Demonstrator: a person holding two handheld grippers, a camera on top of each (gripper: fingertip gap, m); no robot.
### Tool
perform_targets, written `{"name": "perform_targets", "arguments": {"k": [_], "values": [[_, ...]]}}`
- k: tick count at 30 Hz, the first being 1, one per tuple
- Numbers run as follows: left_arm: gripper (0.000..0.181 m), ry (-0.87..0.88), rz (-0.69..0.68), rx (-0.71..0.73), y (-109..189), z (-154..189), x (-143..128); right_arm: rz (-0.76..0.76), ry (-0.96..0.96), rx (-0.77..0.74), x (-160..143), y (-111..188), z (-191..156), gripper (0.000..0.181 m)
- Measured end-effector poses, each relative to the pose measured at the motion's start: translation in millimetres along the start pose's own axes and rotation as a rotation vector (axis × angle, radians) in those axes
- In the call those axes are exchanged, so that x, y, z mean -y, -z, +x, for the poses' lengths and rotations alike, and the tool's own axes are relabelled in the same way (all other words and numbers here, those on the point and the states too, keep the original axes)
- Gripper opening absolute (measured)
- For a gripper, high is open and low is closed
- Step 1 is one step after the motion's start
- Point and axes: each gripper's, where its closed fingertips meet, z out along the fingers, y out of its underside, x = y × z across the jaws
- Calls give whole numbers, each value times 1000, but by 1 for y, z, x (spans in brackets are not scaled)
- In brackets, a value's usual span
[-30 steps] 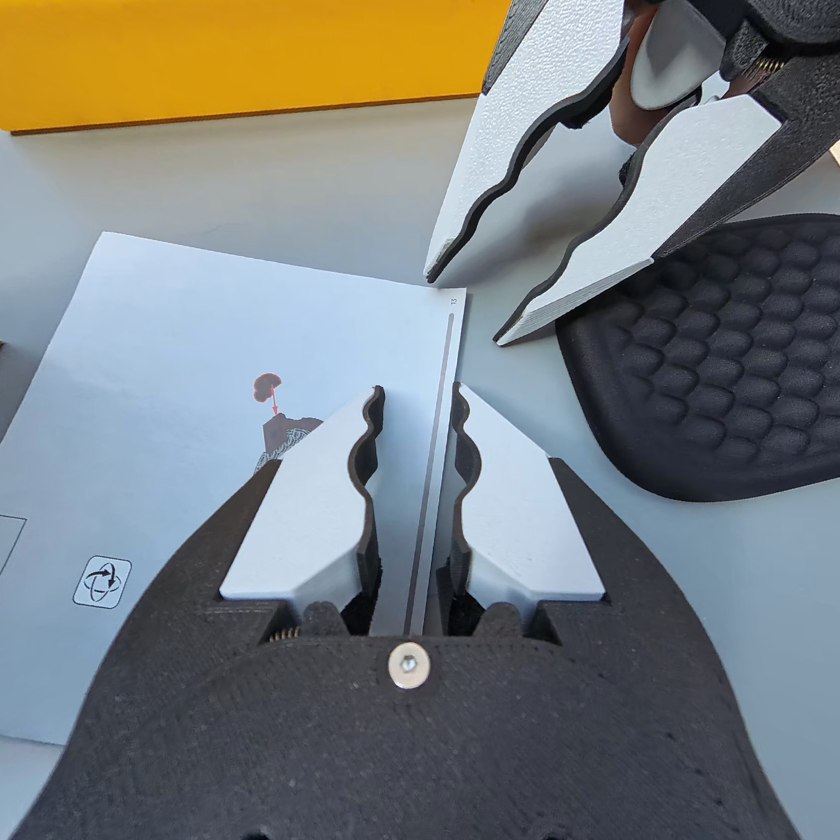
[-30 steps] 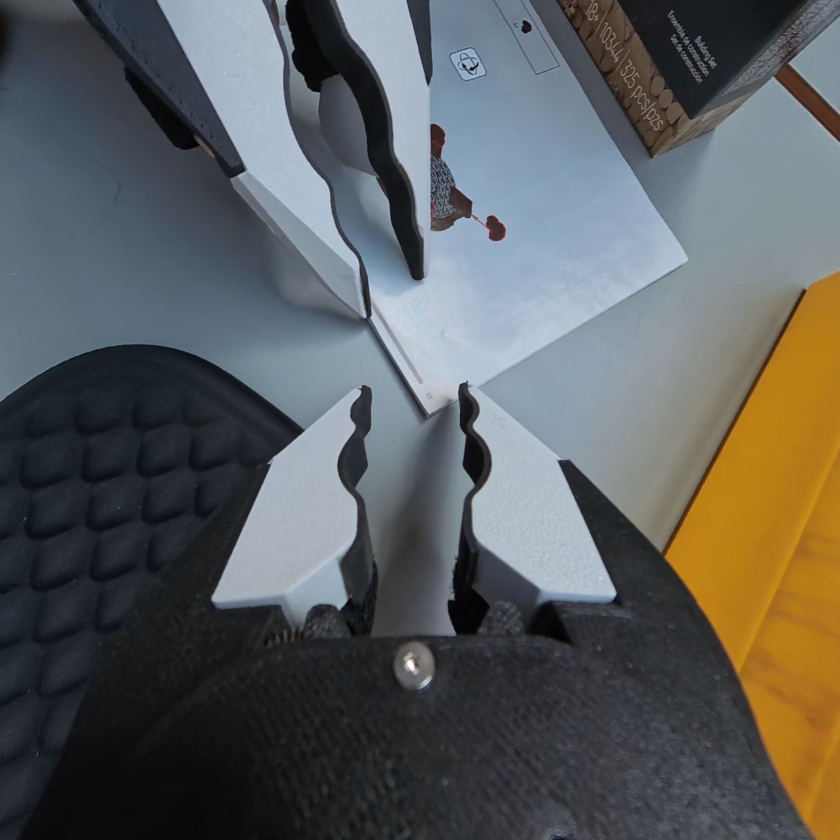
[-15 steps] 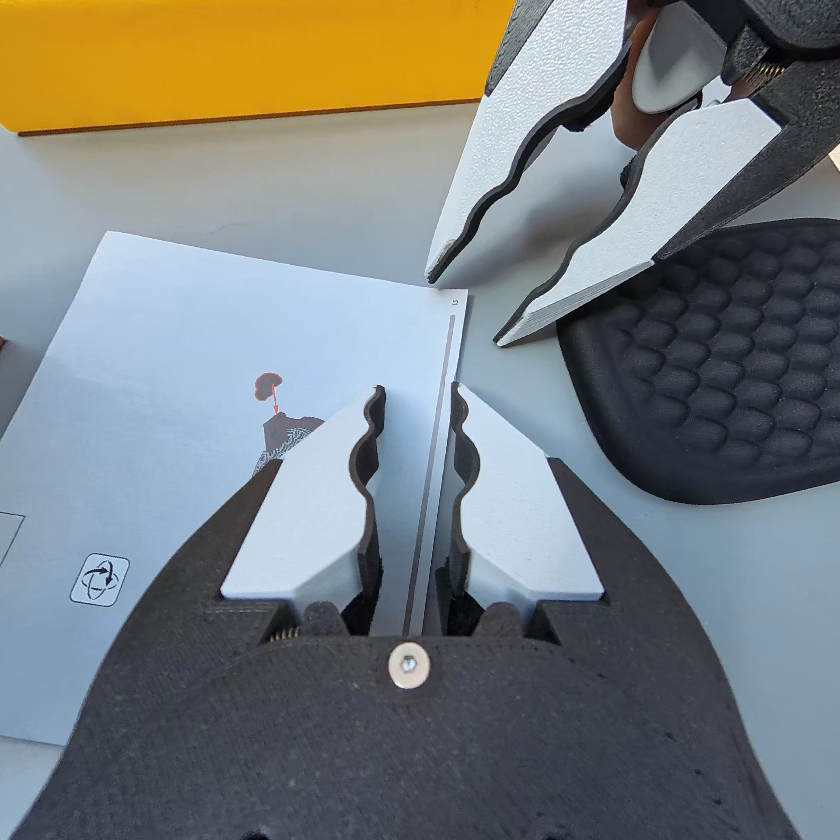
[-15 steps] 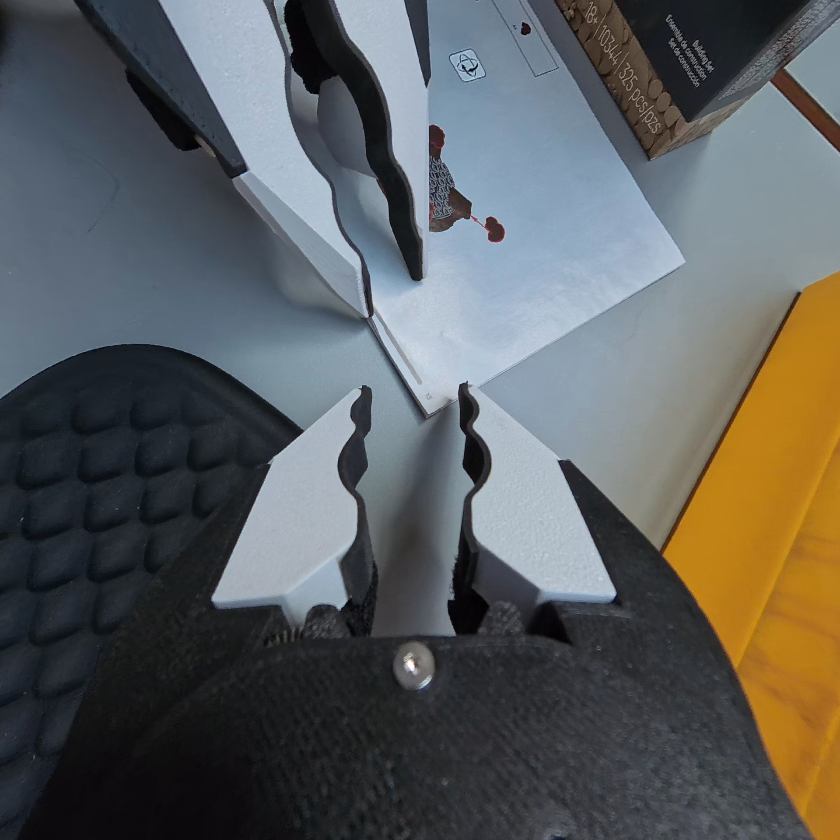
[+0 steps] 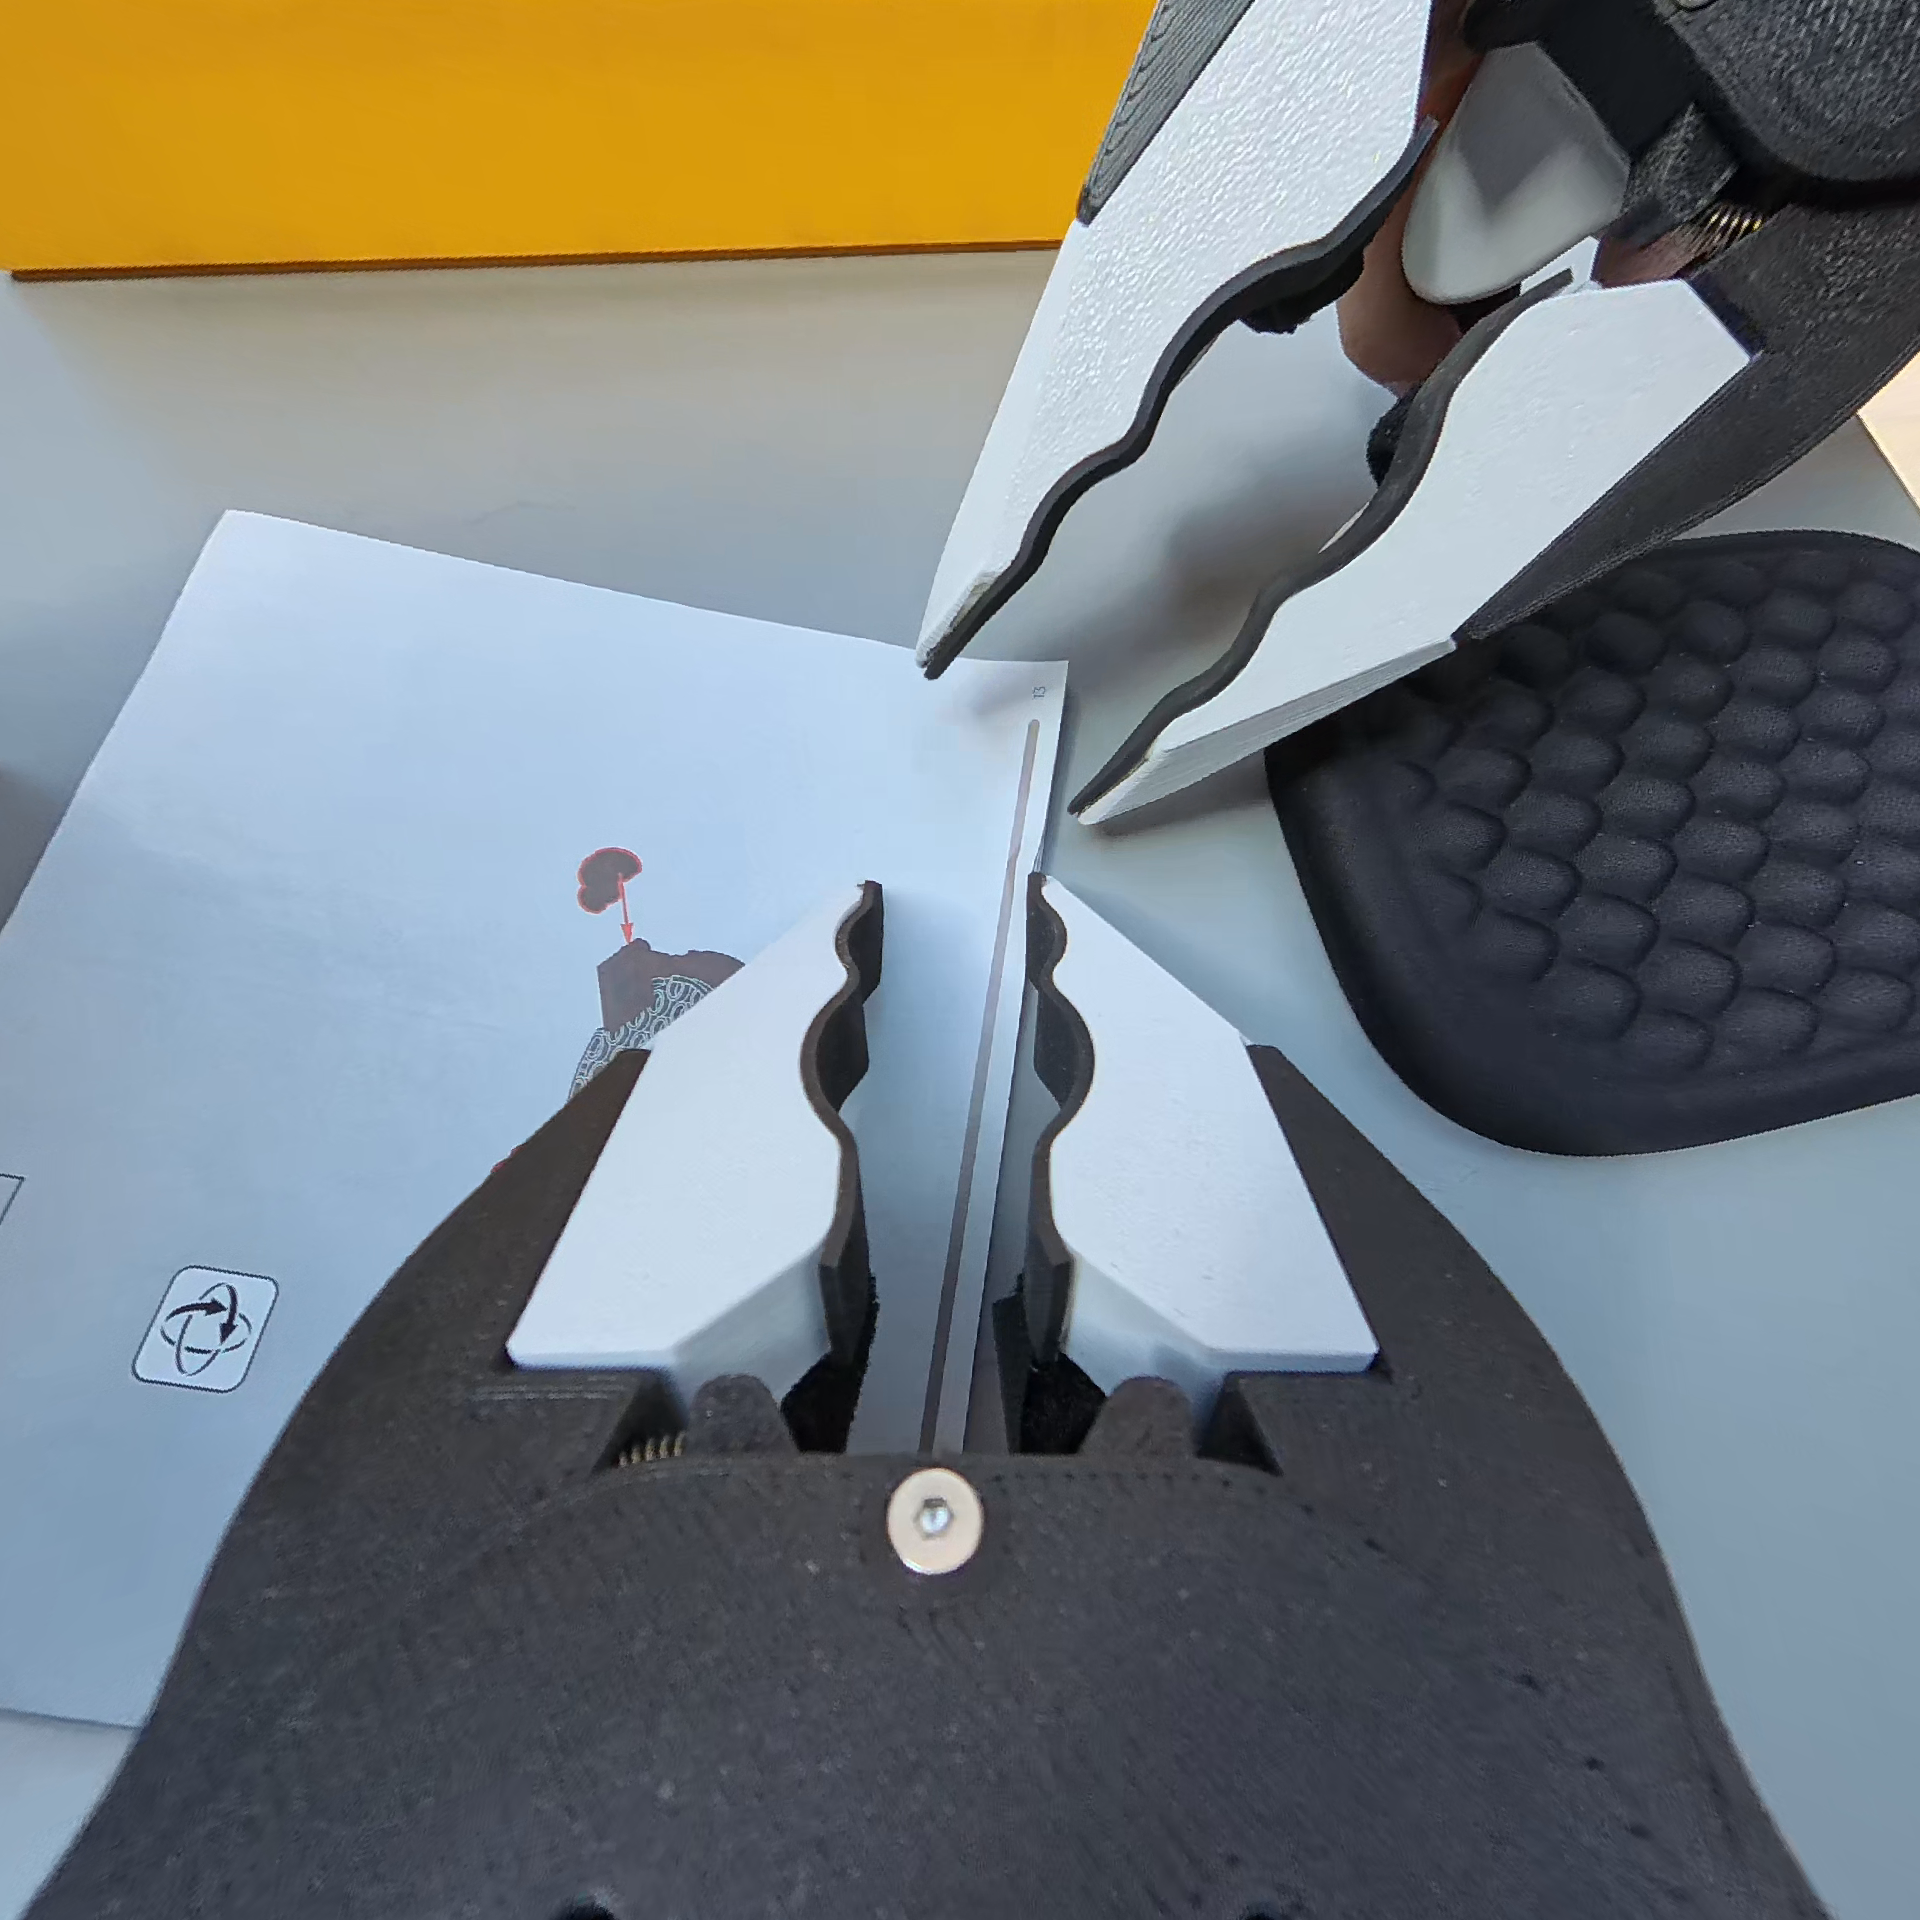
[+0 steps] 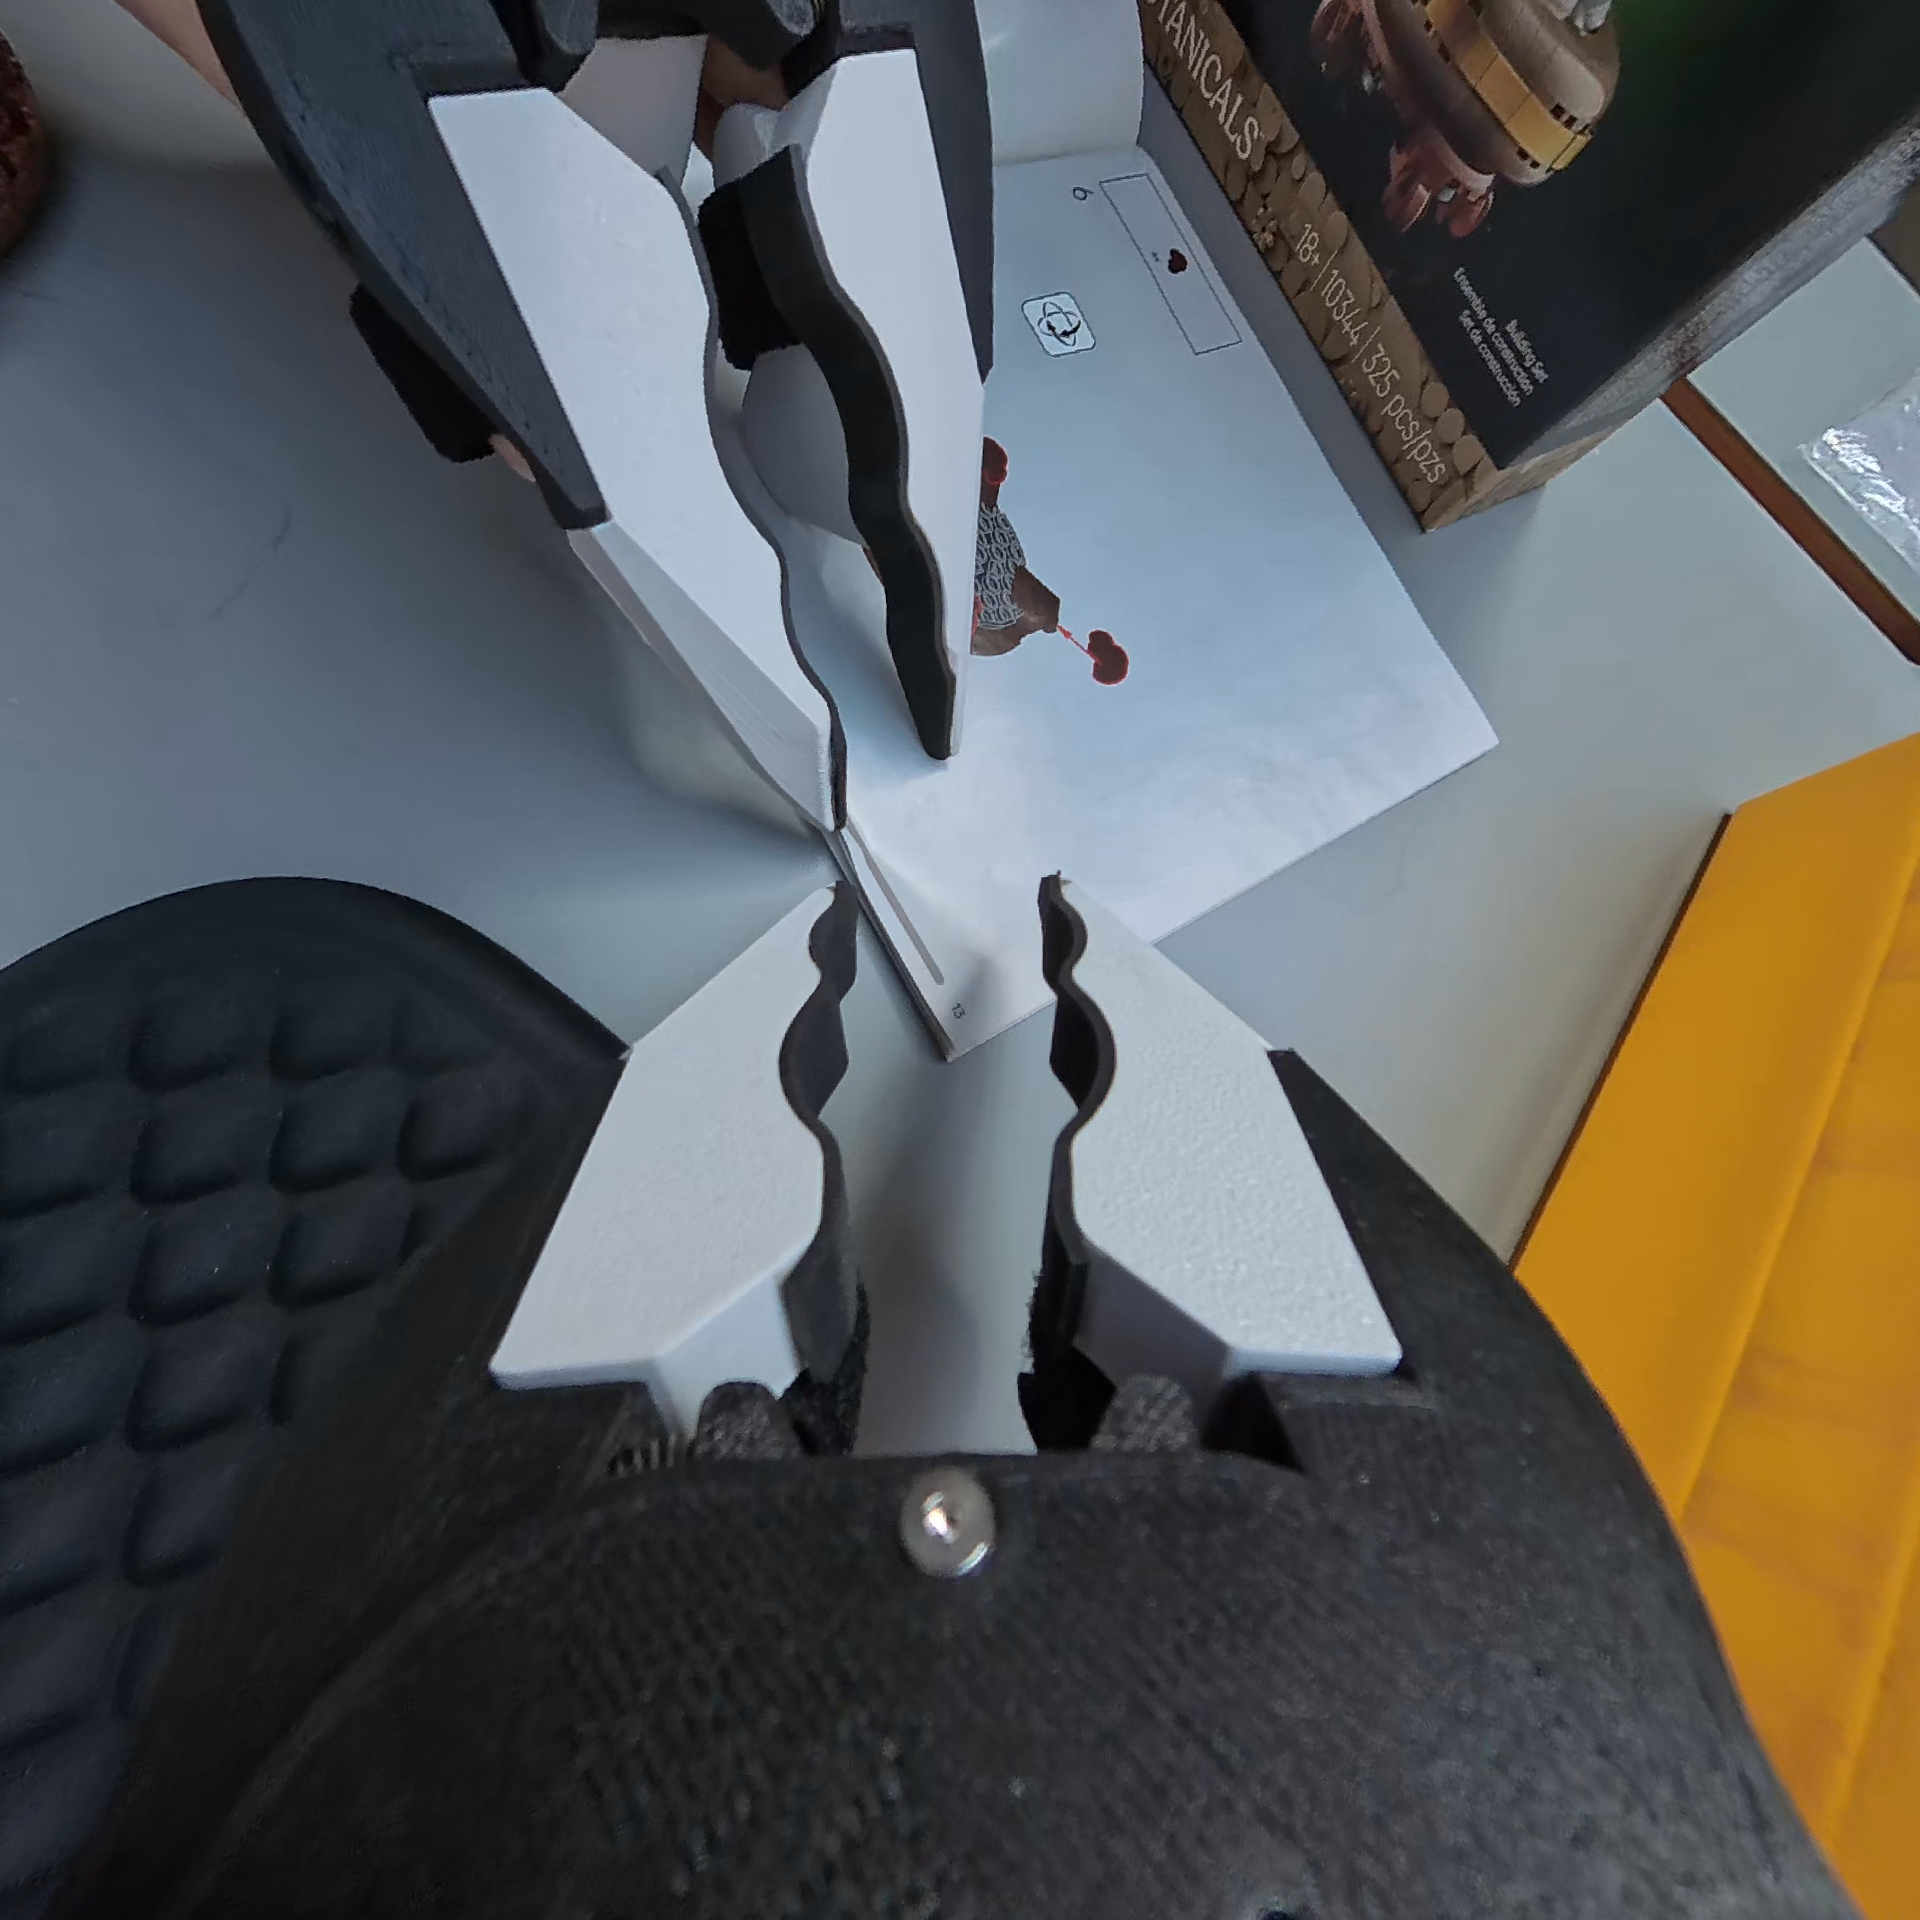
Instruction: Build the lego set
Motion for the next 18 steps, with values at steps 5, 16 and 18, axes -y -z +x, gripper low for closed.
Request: {"name": "perform_targets", "arguments": {"k": [5,16,18], "values": [[25,1,-1,-2,0,0,0,8,12,3,5,-6,-2,36],[26,2,2,-4,0,0,0,-3,27,-7,5,-9,-1,35],[25,4,2,-2,0,0,0,-4,30,-9,4,-10,0,35]]}}
